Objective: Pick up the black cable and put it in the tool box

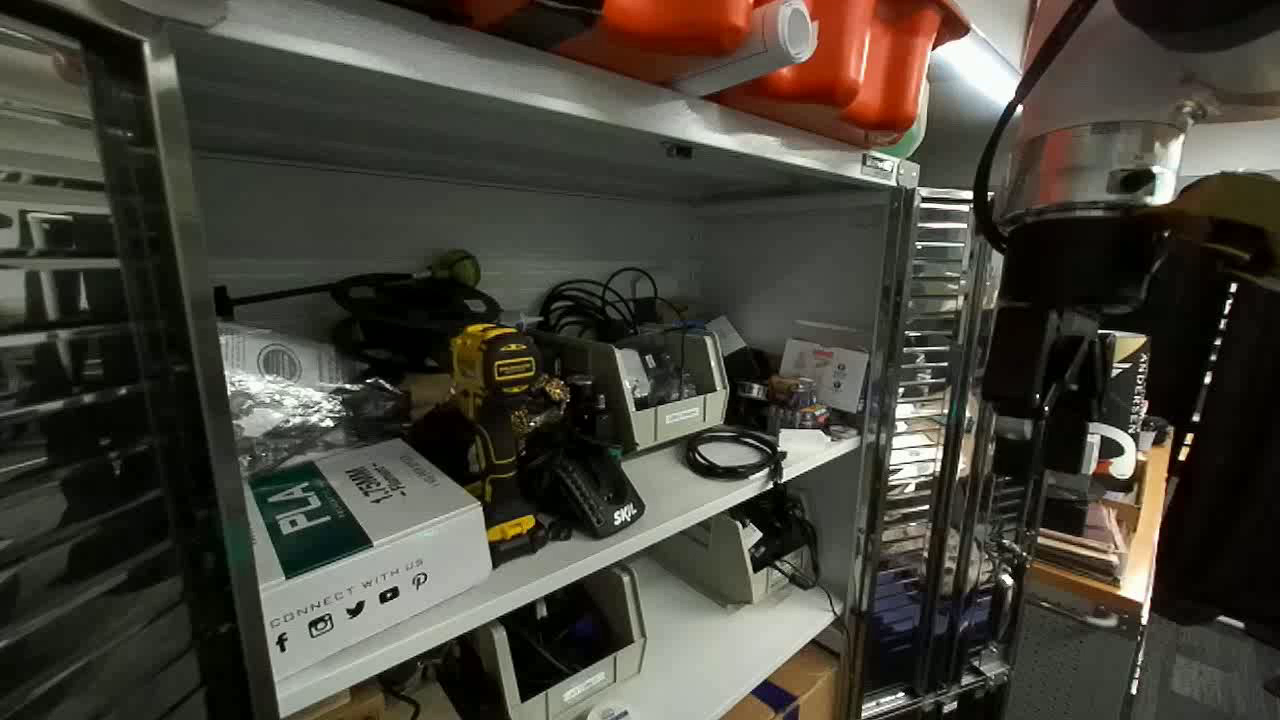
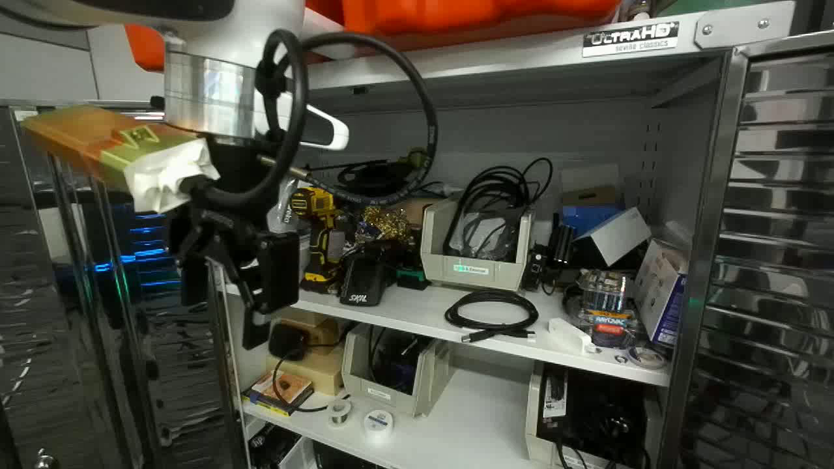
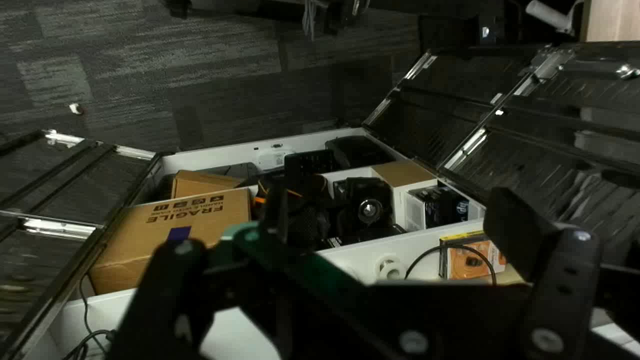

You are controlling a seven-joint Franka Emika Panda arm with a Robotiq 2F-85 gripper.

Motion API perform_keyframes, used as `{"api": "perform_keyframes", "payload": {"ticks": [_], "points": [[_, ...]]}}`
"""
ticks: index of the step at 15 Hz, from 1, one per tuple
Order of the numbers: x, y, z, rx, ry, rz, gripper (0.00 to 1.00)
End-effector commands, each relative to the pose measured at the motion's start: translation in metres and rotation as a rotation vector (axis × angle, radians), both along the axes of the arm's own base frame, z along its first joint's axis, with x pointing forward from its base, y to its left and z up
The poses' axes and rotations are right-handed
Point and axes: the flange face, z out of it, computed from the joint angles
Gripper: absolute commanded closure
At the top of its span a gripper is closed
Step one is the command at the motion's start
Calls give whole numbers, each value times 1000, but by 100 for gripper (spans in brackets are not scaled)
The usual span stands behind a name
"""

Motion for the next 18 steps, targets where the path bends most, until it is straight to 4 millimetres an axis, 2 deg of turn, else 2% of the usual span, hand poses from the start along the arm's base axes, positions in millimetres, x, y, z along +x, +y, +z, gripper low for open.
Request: {"api": "perform_keyframes", "payload": {"ticks": [1,8,9,13,15,18], "points": [[1,0,2,0,-4,0,0],[1,0,9,1,-20,0,0],[6,-3,10,-6,-39,-11,0],[40,-20,1,-16,-41,128,0],[61,-31,-13,-10,-43,181,0],[93,-42,-44,6,-41,246,0]]}}
